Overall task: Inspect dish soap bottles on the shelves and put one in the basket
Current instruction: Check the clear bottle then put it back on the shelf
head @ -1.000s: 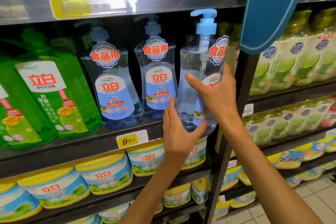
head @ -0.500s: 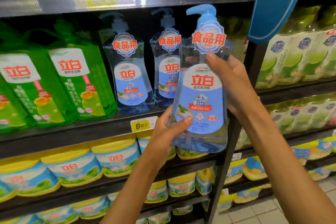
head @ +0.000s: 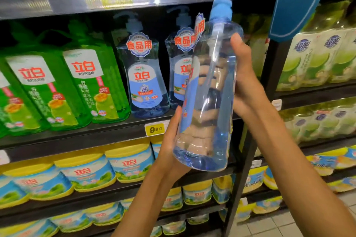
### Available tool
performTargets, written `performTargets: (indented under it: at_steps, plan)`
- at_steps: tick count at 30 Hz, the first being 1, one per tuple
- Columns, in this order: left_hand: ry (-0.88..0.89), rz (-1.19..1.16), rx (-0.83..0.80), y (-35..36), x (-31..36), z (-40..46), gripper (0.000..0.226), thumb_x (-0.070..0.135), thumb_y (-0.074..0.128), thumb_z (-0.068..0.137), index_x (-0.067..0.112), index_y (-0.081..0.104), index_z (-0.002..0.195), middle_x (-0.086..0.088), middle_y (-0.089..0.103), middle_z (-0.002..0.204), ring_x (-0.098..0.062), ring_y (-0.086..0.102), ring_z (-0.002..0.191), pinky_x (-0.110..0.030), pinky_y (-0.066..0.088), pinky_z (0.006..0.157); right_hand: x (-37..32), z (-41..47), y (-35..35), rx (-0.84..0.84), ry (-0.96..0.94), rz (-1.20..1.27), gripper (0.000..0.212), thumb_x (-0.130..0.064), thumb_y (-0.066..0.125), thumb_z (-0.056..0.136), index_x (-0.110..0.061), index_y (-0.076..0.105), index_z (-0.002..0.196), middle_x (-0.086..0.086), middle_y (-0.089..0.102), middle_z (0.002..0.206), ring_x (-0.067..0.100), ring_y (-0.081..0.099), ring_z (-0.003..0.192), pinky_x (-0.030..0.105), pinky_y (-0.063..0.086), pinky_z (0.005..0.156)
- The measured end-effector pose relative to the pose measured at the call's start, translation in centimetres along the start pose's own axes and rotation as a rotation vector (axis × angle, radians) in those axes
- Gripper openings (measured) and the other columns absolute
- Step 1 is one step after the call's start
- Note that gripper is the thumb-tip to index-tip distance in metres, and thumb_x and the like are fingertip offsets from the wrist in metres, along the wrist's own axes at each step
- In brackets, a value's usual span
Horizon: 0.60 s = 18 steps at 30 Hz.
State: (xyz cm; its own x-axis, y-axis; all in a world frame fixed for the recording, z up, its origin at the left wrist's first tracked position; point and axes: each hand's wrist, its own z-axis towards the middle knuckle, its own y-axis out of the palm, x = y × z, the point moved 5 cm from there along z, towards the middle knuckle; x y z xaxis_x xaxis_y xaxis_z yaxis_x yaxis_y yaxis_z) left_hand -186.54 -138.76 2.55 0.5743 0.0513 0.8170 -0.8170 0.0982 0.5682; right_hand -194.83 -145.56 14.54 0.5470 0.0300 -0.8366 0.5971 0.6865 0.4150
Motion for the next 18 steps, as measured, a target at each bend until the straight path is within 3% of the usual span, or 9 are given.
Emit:
performTargets:
  at_steps: [2,3,5,8,10,13,15,17,18]
  plan:
    - [0.015,0.093,-0.012,-0.5,0.6,-0.3,0.060,0.047,0.018,0.103,0.011,0.064,0.121,-0.008,0.071,0.110,-0.023,0.068,0.101,-0.035,0.055,0.084,-0.5,-0.2,-0.1,0.045,-0.046,-0.042,0.058,-0.049,0.055,0.086,-0.002,0.059,0.121,0.012,0.071,0.097,0.024,0.069,0.086,0.039,0.058,0.078]
    - [0.060,0.150,0.015,-0.7,1.1,-0.6,0.055,0.049,0.028,0.101,0.010,0.060,0.124,-0.007,0.070,0.113,-0.024,0.067,0.105,-0.032,0.055,0.084,-0.9,-0.3,-0.1,0.080,-0.080,-0.071,0.060,-0.045,0.056,0.087,-0.001,0.056,0.127,0.016,0.069,0.105,0.029,0.068,0.093,0.043,0.057,0.083]
    - [0.091,0.189,0.054,-0.4,1.9,-1.4,0.067,0.066,0.056,0.079,0.016,0.061,0.123,-0.004,0.070,0.116,-0.022,0.066,0.109,-0.030,0.055,0.082,-1.6,-0.7,-0.3,0.164,-0.135,-0.152,0.053,-0.034,0.063,0.089,-0.002,0.053,0.130,0.017,0.069,0.113,0.029,0.070,0.098,0.043,0.059,0.081]
    - [0.049,0.239,0.009,0.8,1.5,-1.8,0.066,0.070,0.080,0.045,0.031,0.077,0.098,0.001,0.075,0.103,-0.016,0.070,0.098,-0.030,0.058,0.081,-1.9,-1.0,-0.5,0.222,-0.140,-0.229,0.038,-0.027,0.070,0.089,-0.009,0.060,0.121,0.011,0.074,0.107,0.025,0.073,0.094,0.040,0.060,0.081]
    - [0.039,0.222,0.008,1.5,0.8,-2.1,0.062,0.068,0.081,0.045,0.033,0.077,0.095,0.001,0.075,0.101,-0.016,0.071,0.097,-0.033,0.056,0.086,-2.2,-1.1,-0.8,0.167,-0.084,-0.270,0.029,-0.034,0.066,0.090,-0.015,0.066,0.111,0.005,0.076,0.099,0.019,0.074,0.089,0.033,0.059,0.077]
    - [0.039,0.029,-0.038,2.6,0.7,-2.5,0.055,0.061,0.070,0.070,0.026,0.072,0.112,-0.003,0.071,0.113,-0.020,0.066,0.107,-0.037,0.054,0.089,-1.8,-1.2,-2.8,0.137,0.057,-0.186,0.042,-0.052,0.057,0.088,-0.018,0.070,0.108,0.009,0.072,0.113,0.024,0.067,0.103,0.035,0.052,0.089]
    - [-0.018,-0.045,-0.071,3.5,0.7,-2.7,0.052,0.056,0.042,0.092,0.023,0.063,0.126,-0.006,0.063,0.128,-0.025,0.058,0.120,-0.042,0.046,0.100,-0.7,-1.3,-3.7,0.163,0.128,-0.118,0.047,-0.054,0.052,0.090,-0.016,0.071,0.109,0.018,0.066,0.123,0.031,0.062,0.109,0.040,0.047,0.093]
    - [-0.054,-0.123,-0.137,3.8,0.7,-2.8,0.064,0.047,0.007,0.101,0.020,0.057,0.133,-0.007,0.058,0.134,-0.025,0.053,0.126,-0.042,0.042,0.103,0.8,-1.6,-3.7,0.142,0.194,-0.036,0.040,-0.050,0.055,0.088,-0.018,0.077,0.097,0.013,0.073,0.108,0.025,0.070,0.099,0.037,0.056,0.087]
    - [-0.079,-0.139,-0.137,3.6,0.7,-2.9,0.068,0.045,0.003,0.102,0.020,0.058,0.131,-0.006,0.060,0.133,-0.025,0.053,0.125,-0.041,0.045,0.102,1.4,-1.7,-3.7,0.150,0.201,0.016,0.035,-0.046,0.057,0.089,-0.019,0.079,0.089,0.009,0.075,0.099,0.021,0.072,0.091,0.035,0.058,0.082]
